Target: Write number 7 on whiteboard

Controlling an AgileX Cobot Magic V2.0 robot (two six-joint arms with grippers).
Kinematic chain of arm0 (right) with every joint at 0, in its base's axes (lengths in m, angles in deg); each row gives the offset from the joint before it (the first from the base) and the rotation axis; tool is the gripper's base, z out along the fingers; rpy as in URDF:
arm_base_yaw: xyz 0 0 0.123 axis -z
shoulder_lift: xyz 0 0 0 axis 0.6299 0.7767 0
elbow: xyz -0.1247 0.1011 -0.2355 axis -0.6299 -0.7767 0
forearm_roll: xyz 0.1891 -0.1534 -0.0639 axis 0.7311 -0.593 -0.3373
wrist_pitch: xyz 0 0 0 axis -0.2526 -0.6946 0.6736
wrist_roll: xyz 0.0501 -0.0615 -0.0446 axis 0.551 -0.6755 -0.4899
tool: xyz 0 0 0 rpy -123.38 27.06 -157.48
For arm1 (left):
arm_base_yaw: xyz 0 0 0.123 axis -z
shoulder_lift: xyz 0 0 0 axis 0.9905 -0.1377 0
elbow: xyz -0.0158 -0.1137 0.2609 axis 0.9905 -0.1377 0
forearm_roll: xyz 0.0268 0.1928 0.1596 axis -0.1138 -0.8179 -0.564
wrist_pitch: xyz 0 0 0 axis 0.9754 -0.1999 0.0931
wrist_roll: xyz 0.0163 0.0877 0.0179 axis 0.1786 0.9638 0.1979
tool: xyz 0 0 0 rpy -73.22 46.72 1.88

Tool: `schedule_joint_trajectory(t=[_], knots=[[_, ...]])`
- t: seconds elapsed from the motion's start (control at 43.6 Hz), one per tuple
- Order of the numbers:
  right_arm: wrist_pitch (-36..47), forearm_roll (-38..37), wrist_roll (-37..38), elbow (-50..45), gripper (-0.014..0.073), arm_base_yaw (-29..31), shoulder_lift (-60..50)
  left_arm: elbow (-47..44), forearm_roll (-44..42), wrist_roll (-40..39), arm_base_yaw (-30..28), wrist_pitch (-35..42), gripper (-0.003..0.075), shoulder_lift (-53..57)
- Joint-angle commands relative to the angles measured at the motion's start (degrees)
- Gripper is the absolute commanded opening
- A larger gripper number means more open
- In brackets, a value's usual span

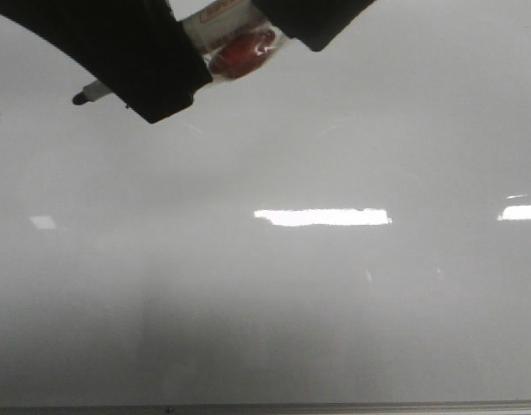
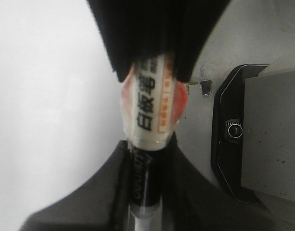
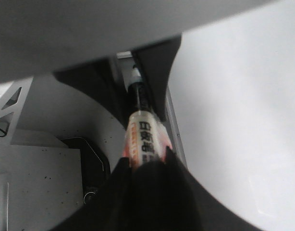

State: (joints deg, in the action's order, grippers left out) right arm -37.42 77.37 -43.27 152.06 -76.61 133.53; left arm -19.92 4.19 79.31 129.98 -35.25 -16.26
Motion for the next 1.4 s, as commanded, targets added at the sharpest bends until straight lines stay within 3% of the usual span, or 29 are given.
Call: schedule_joint_trajectory(t=[0.0, 0.184, 0.252, 0.39, 0.528, 0.665, 0.803, 1.055, 1.377], knots=[[1.6, 2.2, -0.1, 2.1, -0.0014, 0.0, -1.0, 1.9, 1.2, -1.3, 0.3, 2.9, 0.0020, 1.4], [1.3, 2.0, -0.1, 2.1, -0.0055, 0.0, -1.0, 1.9, -1.4, -1.9, 0.3, 3.1, 0.0330, 1.7], [1.0, -0.3, 0.3, 2.1, -0.0057, 0.1, -1.3, 1.9, -6.4, -7.8, -0.2, 3.4, 0.0394, 3.3], [0.5, -9.6, 8.8, 2.1, -0.0057, 1.2, -4.6, 1.7, -8.2, -12.5, -3.1, 3.3, 0.0399, 9.5], [-2.2, -19.7, 24.4, 2.0, -0.0057, 4.9, -8.5, -1.6, -3.8, -13.0, -8.9, 4.3, 0.0399, 17.3], [-0.1, -20.5, 35.1, -2.0, -0.0057, 12.9, -12.0, -8.2, -0.8, -16.7, -16.6, 9.1, 0.0399, 23.8], [7.3, -14.7, 35.8, -8.9, -0.0057, 16.9, -14.2, -13.9, 4.1, -17.3, -22.6, 12.1, 0.0399, 27.5], [22.7, -12.5, 30.4, -10.9, -0.0057, 13.0, -10.8, -16.1, 5.8, -17.3, -24.2, 13.2, 0.0399, 28.5], [25.2, -9.6, 31.0, -1.3, -0.0057, 12.7, 1.3, -16.1, 5.8, -17.1, -24.2, 13.3, 0.0399, 28.5]])
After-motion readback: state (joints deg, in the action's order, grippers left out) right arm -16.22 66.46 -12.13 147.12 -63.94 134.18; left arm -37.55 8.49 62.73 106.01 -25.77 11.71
